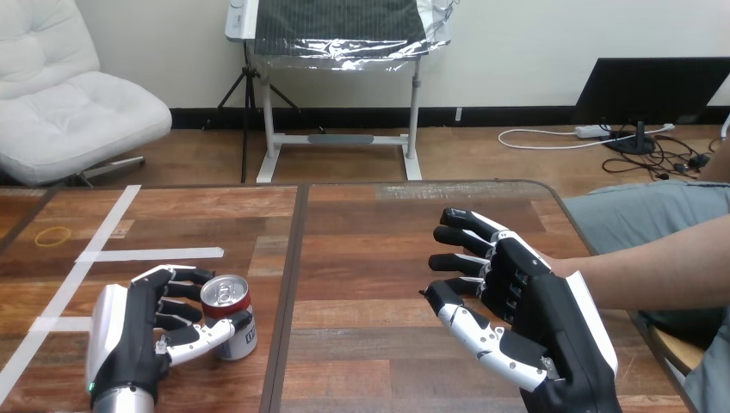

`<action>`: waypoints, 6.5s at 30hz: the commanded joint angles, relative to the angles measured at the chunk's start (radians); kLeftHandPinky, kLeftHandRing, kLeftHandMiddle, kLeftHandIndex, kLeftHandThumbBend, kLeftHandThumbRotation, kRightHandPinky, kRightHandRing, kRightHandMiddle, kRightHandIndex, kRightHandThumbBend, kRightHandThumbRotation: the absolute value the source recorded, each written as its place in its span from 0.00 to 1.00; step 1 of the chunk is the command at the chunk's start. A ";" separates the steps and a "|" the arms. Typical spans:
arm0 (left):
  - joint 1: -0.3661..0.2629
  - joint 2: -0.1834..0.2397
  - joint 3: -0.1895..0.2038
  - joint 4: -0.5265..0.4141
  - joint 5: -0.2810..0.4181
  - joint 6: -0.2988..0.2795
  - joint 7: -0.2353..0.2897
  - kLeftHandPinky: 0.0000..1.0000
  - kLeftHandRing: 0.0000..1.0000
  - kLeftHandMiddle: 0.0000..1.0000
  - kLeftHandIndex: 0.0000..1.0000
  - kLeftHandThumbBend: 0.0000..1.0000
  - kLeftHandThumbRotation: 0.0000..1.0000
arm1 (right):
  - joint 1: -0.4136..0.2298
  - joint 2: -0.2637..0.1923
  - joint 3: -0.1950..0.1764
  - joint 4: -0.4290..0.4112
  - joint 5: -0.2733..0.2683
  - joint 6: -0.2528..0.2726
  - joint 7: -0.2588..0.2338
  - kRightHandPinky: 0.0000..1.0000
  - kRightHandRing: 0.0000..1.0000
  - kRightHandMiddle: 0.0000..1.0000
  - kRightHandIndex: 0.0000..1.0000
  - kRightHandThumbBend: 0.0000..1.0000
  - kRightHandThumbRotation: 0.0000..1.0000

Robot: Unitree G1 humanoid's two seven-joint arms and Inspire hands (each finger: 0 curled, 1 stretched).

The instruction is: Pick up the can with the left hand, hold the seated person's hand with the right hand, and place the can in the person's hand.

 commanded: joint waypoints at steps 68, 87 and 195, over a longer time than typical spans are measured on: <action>-0.076 -0.003 -0.011 0.146 0.052 -0.242 0.116 0.41 0.44 0.49 0.54 0.65 0.00 | -0.042 0.025 -0.010 -0.034 0.031 -0.016 -0.010 0.63 0.71 0.76 0.76 0.46 0.00; -0.067 0.002 -0.012 0.105 0.045 -0.215 0.076 0.46 0.52 0.56 0.59 0.67 0.00 | -0.045 0.024 -0.006 -0.027 0.029 -0.025 -0.008 0.63 0.70 0.75 0.76 0.47 0.00; -0.275 0.086 -0.037 0.123 -0.012 0.054 -0.246 0.62 0.65 0.67 0.68 0.82 0.24 | -0.072 0.026 -0.004 0.003 0.016 -0.032 -0.011 0.60 0.68 0.73 0.75 0.47 0.00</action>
